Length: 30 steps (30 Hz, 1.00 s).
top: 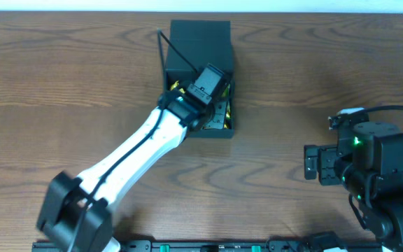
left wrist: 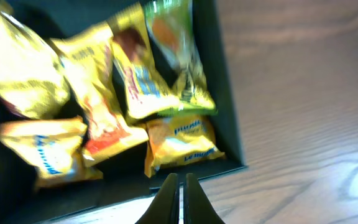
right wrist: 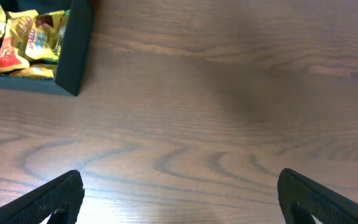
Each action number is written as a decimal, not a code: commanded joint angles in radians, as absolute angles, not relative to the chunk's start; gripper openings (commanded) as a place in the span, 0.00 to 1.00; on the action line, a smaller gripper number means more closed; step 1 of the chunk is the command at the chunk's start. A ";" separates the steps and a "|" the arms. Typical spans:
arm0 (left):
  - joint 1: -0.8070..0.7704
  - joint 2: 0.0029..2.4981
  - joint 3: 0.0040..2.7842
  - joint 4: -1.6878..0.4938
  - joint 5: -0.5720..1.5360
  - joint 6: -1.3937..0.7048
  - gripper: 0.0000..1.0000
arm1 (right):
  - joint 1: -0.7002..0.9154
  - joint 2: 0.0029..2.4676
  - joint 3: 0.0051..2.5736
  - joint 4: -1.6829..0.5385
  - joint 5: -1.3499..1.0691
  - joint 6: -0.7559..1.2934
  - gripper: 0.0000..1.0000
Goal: Pack container
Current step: 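Raise the left gripper out of the box and move it left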
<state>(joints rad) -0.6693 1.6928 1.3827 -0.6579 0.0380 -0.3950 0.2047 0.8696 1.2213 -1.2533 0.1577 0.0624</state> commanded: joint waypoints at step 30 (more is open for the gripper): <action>-0.606 1.524 1.411 -0.663 -0.210 -0.310 0.95 | 0.204 0.866 1.221 -1.253 0.168 0.047 0.99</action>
